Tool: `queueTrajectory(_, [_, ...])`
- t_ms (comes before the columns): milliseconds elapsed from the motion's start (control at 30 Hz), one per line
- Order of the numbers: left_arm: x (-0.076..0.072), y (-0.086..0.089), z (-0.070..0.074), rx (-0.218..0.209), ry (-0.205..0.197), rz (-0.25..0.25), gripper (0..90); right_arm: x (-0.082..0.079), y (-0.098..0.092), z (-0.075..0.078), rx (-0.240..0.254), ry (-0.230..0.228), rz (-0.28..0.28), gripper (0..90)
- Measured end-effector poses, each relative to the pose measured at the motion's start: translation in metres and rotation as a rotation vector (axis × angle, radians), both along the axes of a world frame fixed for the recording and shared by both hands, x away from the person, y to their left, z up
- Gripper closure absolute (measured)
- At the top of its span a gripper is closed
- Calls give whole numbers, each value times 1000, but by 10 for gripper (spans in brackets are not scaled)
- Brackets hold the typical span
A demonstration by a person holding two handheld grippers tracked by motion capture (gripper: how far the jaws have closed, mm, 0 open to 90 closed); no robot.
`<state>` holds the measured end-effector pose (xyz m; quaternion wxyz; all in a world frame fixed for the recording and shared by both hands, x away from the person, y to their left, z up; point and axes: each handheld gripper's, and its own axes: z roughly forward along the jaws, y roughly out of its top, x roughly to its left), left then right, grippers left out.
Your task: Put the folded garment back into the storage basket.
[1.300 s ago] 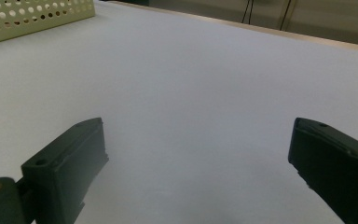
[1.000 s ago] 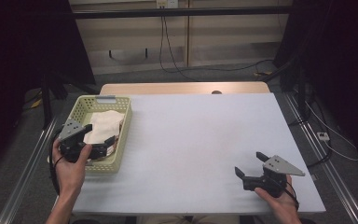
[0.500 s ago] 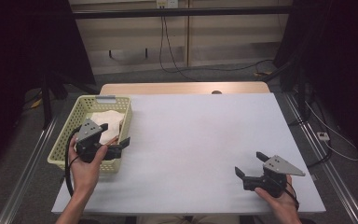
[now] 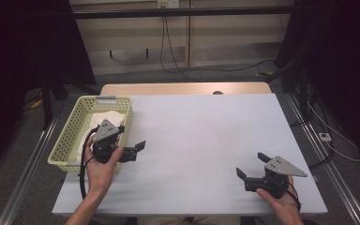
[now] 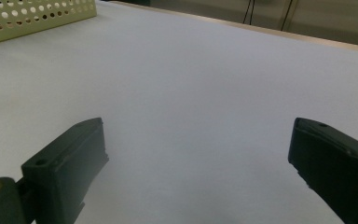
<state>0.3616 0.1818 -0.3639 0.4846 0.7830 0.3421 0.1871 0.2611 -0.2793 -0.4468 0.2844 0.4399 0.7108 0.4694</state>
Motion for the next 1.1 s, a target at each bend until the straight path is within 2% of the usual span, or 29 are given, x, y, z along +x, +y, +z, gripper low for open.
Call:
queueTrajectory(67, [-2,-5,-2,-3,3,-21,66,0,0,0,-3,0,3,40])
queueTrajectory(100, [-2,-8,-3,12,2,-27,66,0,0,0,-3,1,3,40])
queueTrajectory(167, [-4,-14,-5,31,-8,-30,66,0,0,0,-1,2,3,40])
queueTrajectory(233, [-6,-20,-8,30,-18,-35,69,0,1,0,-3,-1,6,40])
queueTrajectory(367, [-9,-31,-14,46,-17,-51,69,0,0,0,-1,0,6,40])
queueTrajectory(600, [-13,-45,-25,65,12,-93,69,0,1,0,-1,1,7,40])
queueTrajectory(700, [-16,-48,-30,46,7,-88,69,0,1,0,-1,-1,9,40])
queueTrajectory(767, [-17,-49,-34,18,35,-97,69,0,1,0,1,0,5,40])
queueTrajectory(900, [-18,-49,-40,53,27,-87,69,0,0,0,1,-1,8,40])
queueTrajectory(967, [-17,-49,-45,67,38,-89,69,0,0,0,2,0,8,40])
queueTrajectory(1100, [-16,-48,-53,57,49,-85,69,0,1,0,2,0,8,40])
